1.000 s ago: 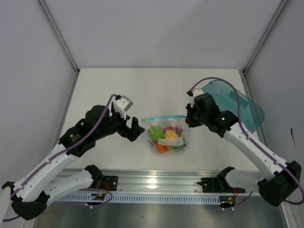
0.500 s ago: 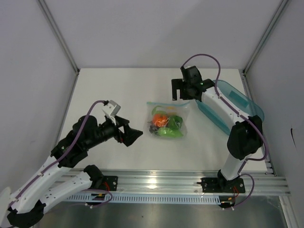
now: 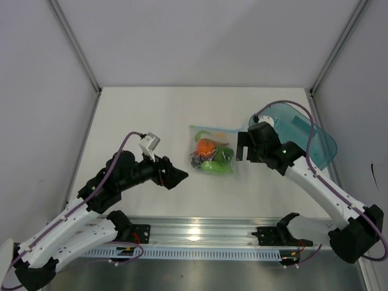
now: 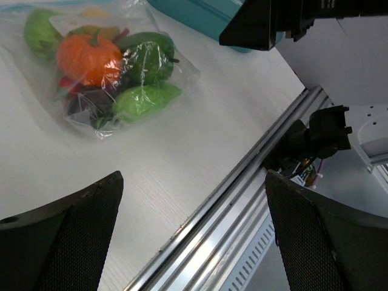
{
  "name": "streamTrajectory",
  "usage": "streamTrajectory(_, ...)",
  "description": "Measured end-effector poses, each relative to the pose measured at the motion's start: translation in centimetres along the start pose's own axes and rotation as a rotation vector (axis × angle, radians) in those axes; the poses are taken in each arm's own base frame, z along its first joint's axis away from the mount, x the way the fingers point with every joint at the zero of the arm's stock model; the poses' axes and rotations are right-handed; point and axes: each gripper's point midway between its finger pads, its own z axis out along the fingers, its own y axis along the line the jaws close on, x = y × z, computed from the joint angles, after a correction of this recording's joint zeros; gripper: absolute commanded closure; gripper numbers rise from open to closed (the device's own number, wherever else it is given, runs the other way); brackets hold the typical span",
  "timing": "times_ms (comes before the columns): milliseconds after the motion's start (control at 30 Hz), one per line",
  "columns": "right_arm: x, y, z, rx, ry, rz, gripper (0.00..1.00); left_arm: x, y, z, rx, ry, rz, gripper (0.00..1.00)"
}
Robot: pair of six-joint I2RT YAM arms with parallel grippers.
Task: Place the food in the zip-top bag and seal the zipper
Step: Reset both arms
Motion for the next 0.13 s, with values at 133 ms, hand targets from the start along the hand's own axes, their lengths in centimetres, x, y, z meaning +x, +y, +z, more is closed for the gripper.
streamTrajectory(133,5.0,-2.4,-0.4,0.035,0.06,0.055,0.0,1.6,0.1,0.5,0.023,0.018,-0.061,0.01)
